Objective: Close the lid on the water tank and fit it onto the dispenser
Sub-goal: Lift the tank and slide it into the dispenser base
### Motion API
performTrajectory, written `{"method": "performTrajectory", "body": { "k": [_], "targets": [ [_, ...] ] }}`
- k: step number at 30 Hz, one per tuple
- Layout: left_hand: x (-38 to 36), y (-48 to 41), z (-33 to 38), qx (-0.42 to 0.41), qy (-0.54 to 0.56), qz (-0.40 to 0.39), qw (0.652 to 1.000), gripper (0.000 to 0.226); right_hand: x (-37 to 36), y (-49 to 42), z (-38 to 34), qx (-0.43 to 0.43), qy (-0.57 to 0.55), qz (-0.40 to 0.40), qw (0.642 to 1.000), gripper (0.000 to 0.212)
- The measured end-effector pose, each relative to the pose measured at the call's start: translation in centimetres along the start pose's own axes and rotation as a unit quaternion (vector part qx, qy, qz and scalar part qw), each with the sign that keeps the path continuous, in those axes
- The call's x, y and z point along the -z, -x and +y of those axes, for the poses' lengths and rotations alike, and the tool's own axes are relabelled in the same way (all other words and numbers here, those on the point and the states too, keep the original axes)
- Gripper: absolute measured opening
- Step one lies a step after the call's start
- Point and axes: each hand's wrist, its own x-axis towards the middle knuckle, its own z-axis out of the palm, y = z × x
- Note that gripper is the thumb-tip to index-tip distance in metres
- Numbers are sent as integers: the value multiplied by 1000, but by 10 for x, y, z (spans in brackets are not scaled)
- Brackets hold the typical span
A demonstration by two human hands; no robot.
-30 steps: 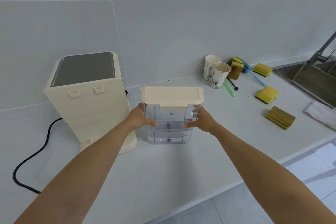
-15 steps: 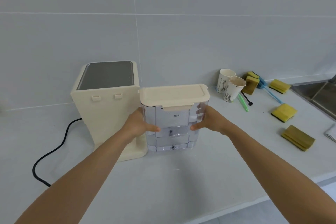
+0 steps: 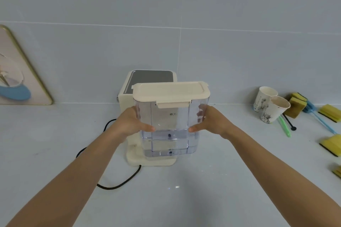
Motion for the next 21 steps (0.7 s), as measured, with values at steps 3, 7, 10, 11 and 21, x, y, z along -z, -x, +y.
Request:
{"method": "performTrajectory", "body": {
  "k": [3, 7, 10, 11, 21],
  "targets": [
    [18, 1, -2, 14, 4, 2, 1000, 47, -14, -11, -13, -1, -3, -12, 1000, 79],
    [37, -1, -7, 35, 26, 7, 999, 39, -29, -25, -23, 3, -9, -17, 1000, 77],
    [45, -5, -11, 49, 29, 11, 998, 44, -38, -31, -29, 1, -26, -23, 999, 79],
    [47, -6, -12, 53, 30, 10, 998, 50, -40, -32, -30, 1, -31, -25, 999, 80],
    [52, -21, -21, 70, 35, 4, 997, 61, -62, -39, -24, -8, -55, 2, 998, 76]
  ]
}}
